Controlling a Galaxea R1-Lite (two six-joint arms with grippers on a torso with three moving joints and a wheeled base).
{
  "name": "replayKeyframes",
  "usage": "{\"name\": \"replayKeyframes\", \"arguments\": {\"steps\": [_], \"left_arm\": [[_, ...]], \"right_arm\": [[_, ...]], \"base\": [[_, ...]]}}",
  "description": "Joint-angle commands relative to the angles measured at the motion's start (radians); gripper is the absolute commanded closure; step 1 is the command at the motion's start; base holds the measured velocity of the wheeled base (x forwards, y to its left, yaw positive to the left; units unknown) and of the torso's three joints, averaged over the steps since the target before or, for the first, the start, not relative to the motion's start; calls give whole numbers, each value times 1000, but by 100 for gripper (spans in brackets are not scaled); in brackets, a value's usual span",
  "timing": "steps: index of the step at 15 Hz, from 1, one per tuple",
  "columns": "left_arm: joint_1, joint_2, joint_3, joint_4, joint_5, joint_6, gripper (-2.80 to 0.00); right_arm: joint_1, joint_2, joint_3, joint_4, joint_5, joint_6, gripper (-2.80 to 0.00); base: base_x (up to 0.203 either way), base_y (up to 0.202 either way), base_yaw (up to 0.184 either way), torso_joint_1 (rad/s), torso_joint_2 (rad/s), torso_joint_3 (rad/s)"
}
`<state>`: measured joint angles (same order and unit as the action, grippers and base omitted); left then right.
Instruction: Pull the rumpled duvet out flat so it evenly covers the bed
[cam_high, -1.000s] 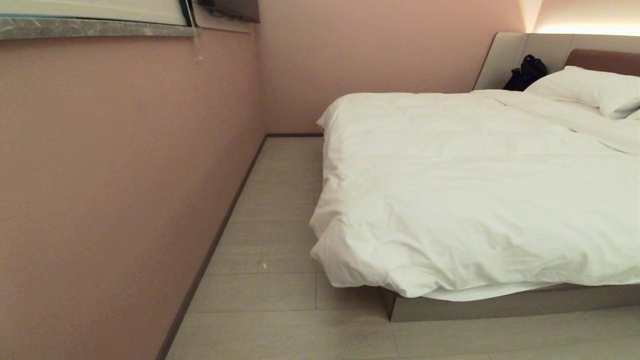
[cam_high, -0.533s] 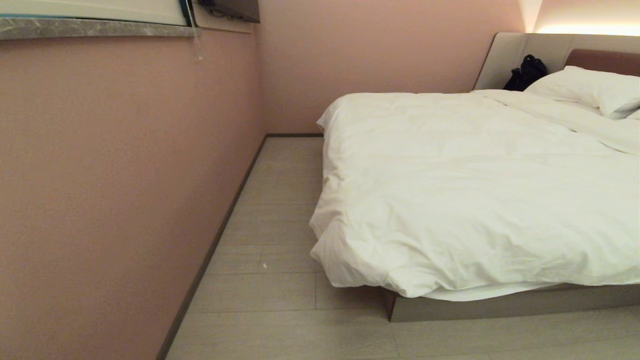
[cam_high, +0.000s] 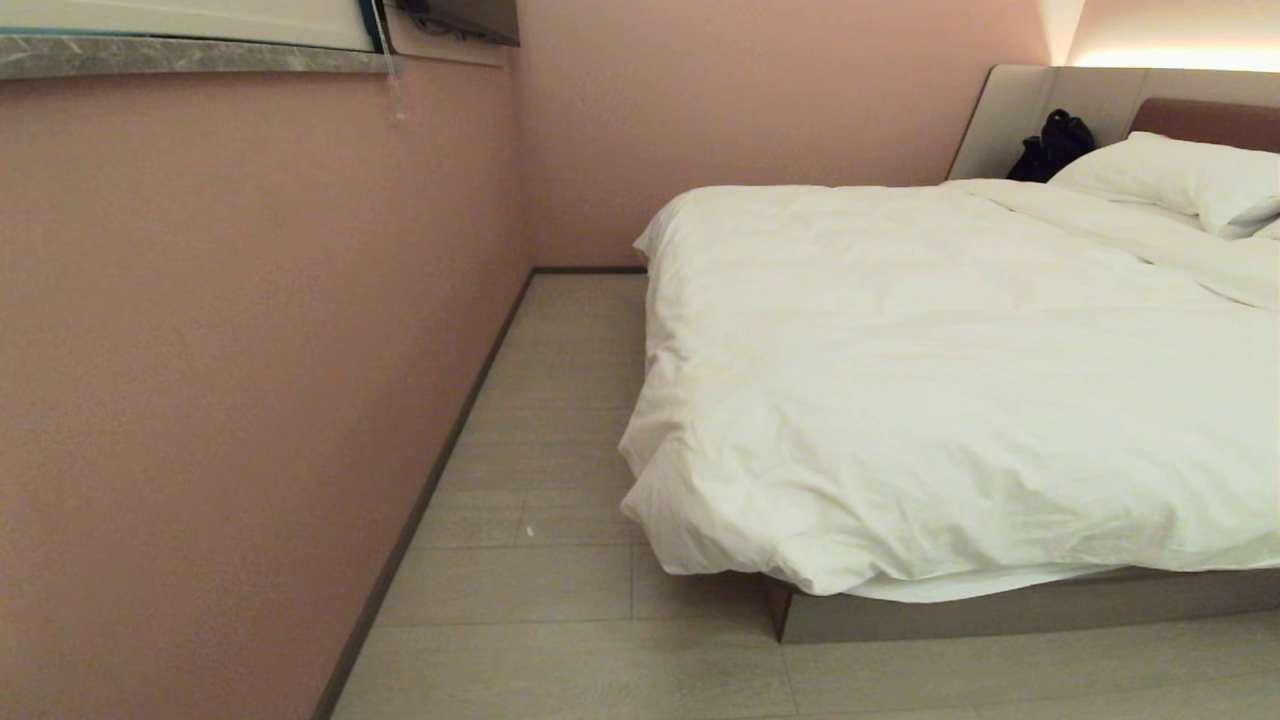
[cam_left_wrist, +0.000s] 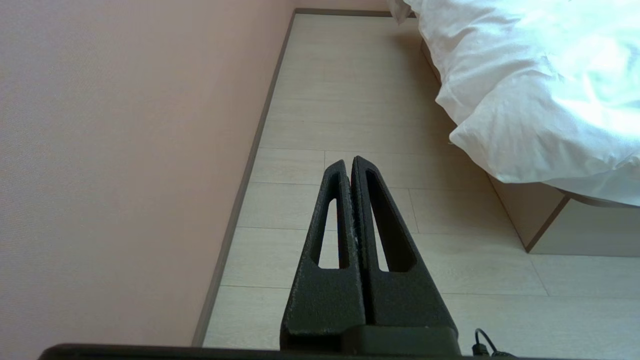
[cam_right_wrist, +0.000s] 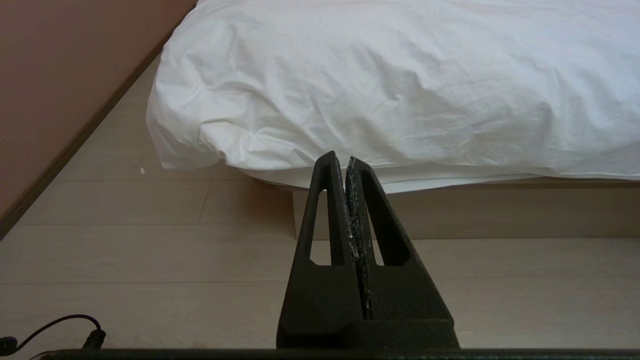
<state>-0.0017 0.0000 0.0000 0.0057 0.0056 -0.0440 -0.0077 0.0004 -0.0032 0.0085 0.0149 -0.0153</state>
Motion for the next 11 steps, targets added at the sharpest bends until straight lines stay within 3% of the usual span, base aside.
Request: {"name": "replayKeyframes", "arguments": {"steps": [1, 11], "left_arm": [[0, 0, 0, 0, 1, 0, 0], [0, 0, 0, 0, 1, 0, 0]], "right_arm": [[0, 0, 2, -1, 0, 0, 0], [0, 0, 2, -1, 0, 2, 0]], "base": [[0, 0, 0, 0, 0, 0], [0, 0, 0, 0, 0, 0]]}}
